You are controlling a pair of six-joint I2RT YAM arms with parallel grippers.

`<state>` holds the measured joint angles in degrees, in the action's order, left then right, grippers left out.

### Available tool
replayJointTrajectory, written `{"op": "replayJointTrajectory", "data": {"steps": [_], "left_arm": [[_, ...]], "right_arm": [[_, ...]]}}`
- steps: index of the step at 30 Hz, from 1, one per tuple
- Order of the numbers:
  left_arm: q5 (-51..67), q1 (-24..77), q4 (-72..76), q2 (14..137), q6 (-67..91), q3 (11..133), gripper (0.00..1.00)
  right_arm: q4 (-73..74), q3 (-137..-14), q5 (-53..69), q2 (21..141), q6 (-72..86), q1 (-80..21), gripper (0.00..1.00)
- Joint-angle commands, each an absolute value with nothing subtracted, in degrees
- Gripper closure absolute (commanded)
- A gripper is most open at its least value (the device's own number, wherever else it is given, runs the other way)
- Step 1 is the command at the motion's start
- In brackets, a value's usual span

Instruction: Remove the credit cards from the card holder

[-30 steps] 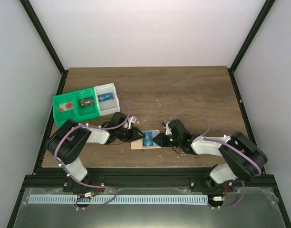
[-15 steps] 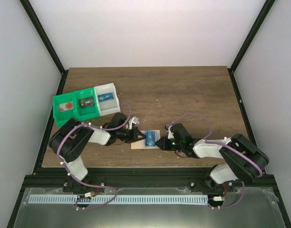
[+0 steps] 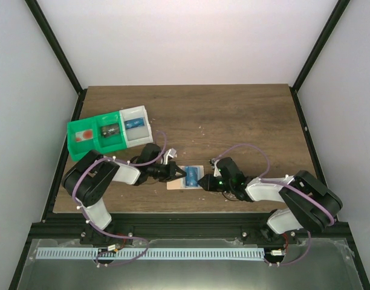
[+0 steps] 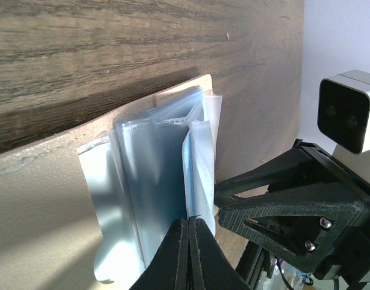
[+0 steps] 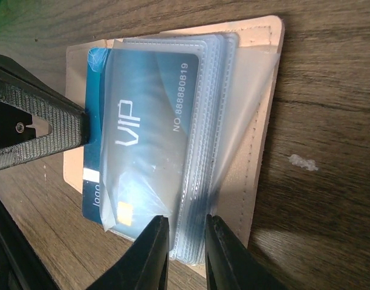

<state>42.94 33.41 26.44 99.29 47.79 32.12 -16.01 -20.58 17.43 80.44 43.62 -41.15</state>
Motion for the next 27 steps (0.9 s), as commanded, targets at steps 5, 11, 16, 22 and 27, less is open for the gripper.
{"op": "replayJointTrajectory", "data": {"steps": [5, 11, 16, 22, 27], "left_arm": [[43.9, 32.3, 25.4, 99.5, 46.5, 32.2, 1.00], [43.7, 32.3, 26.9, 99.4, 47.8, 31.7, 0.97], [44.9, 32.3, 29.4, 101.7, 49.2, 31.7, 0.89], [45.5, 32.3, 31.2, 103.2, 49.8, 31.7, 0.88], [45.8, 32.3, 31.4, 103.2, 49.7, 31.7, 0.84]], "right_arm": [[-13.4, -21.2, 13.9, 79.9, 42.7, -41.5, 0.81], [-10.5, -24.5, 11.9, 77.6, 42.2, -41.5, 0.81], [-11.5, -26.4, 11.9, 77.6, 42.2, -41.5, 0.81], [-13.2, -28.7, 13.0, 82.8, 42.3, -41.5, 0.82], [-14.6, -28.1, 13.6, 85.0, 42.5, -41.5, 0.83]]}}
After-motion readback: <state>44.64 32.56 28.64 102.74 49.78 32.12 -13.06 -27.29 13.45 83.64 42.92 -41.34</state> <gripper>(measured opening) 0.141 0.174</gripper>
